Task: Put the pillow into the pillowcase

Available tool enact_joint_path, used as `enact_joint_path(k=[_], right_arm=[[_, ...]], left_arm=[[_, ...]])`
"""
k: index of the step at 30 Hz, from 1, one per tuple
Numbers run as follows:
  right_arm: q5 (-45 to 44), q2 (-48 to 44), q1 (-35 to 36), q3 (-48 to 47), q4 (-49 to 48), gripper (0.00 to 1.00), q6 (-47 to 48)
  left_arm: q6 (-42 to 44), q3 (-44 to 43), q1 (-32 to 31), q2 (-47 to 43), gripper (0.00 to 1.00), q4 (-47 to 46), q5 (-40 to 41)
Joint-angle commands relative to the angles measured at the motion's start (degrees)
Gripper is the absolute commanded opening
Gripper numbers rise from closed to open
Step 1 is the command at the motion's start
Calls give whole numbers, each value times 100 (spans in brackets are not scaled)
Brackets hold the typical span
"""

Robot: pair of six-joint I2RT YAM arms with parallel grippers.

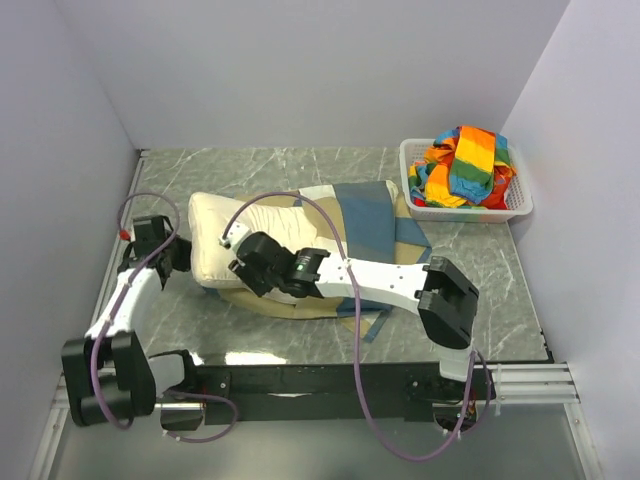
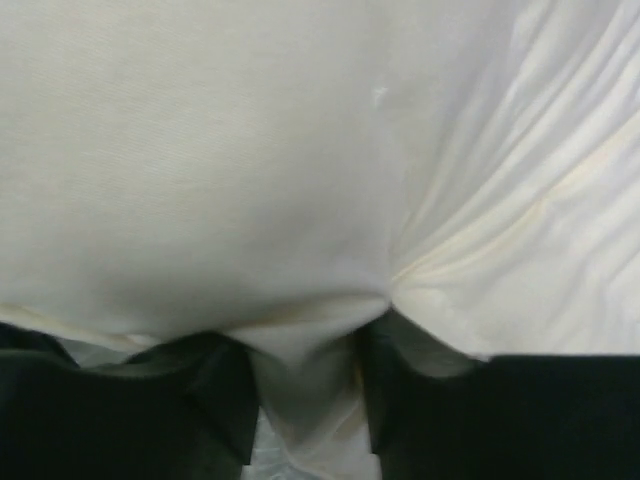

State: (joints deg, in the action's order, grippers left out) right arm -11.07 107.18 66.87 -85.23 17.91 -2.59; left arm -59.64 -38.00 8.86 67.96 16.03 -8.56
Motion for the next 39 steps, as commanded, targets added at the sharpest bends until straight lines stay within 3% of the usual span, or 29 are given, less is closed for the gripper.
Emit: enact_joint_path(k=[1, 4, 12, 17, 19, 21, 26, 29, 35, 39], right_arm=[[-542, -512, -174, -730, 449, 61, -1322], [-1166, -820, -419, -1047, 1037, 76, -1735], [-1758, -724, -1519, -1005, 1883, 75, -2228], [-1504, -768, -1827, -933, 1847, 75, -2132], [-540, -1039, -1809, -681, 1377, 76, -1702], [-291, -1286, -1687, -434, 1154, 78, -1675], [438, -2050, -1309, -11, 934, 87, -1525], [212, -2446, -1299, 103, 924, 94, -1727], [-885, -1737, -1598, -441, 1645, 93, -1771], [-1432, -552, -1949, -1221, 1961, 92, -1657]], left_arm=[[5, 2, -43, -872, 1, -540, 539], [14, 108, -34, -996, 1, -478, 618], [13, 320, -25, -1145, 1, -698, 504], [66, 310, -25, -1092, 1, -707, 460], [75, 328, -25, -1092, 1, -724, 460], [75, 372, -34, -1066, 1, -733, 469], [31, 460, -25, -1040, 1, -786, 513], [14, 486, -34, -1005, 1, -803, 496], [-4, 556, -34, -1118, 1, -838, 495], [13, 539, -34, -1171, 1, -803, 495]])
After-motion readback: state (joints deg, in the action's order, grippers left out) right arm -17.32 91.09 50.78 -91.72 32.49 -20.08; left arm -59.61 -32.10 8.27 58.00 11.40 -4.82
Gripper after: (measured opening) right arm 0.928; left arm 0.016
